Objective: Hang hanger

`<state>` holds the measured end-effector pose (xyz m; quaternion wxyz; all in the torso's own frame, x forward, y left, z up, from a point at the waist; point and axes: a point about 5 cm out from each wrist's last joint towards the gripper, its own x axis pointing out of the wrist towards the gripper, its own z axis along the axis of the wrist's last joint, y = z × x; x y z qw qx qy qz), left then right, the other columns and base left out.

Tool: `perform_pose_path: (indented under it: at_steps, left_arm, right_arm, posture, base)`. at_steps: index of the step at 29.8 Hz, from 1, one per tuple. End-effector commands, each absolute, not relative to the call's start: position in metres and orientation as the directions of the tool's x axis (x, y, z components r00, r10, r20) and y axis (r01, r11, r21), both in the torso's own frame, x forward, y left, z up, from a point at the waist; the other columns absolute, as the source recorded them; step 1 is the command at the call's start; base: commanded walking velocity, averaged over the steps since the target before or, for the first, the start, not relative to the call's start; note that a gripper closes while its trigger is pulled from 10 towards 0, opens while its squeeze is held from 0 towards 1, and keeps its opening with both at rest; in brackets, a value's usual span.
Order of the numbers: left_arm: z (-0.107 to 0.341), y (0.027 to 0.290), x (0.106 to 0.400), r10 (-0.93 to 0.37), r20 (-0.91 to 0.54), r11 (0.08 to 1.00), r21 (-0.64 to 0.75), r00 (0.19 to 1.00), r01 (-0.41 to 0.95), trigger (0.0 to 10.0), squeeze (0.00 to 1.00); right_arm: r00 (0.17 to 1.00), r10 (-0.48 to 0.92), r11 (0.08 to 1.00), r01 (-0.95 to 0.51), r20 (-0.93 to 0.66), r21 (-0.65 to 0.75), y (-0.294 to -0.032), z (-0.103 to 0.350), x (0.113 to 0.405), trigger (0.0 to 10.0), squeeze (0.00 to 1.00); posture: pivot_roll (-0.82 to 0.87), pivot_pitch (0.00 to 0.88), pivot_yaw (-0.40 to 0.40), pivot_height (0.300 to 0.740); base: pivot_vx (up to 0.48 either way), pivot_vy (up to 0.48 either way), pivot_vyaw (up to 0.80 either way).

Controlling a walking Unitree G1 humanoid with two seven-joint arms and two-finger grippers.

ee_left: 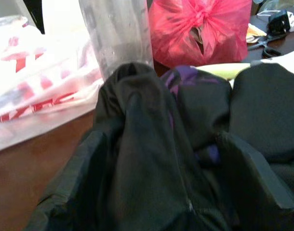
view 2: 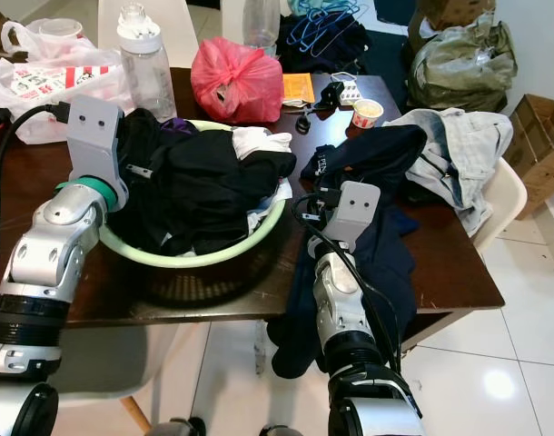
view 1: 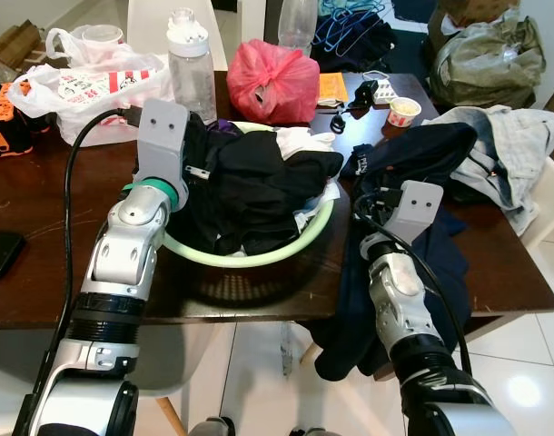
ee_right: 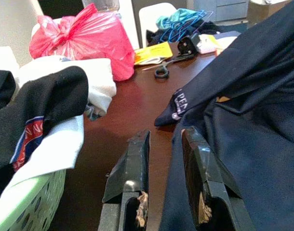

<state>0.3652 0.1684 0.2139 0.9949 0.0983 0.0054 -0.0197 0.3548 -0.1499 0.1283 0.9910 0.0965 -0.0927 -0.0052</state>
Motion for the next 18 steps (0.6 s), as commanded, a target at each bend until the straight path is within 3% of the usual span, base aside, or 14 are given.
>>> perform_pose_path:
  at_steps: [1,18]
  left_arm:
    - [0.200,0.176,0.367,-0.008,-0.074,0.985,0.171,0.997,0.020,10.0,0.00]
    - [0.197,0.182,0.386,-0.079,-0.099,0.974,0.204,0.992,0.098,10.0,0.00]
  right_arm:
    - [0.987,-0.034,0.982,0.003,0.159,0.188,-0.154,0.122,0.353,10.0,0.00]
    - [0.986,-0.033,0.982,0.003,0.161,0.187,-0.154,0.122,0.352,10.0,0.00]
  posture:
    - [0.04,0.014,0.005,0.740]
    - [0.04,0.007,0.003,0.740]
  base:
    - [0.000,0.000,0.00]
    - [0.000,0.000,0.00]
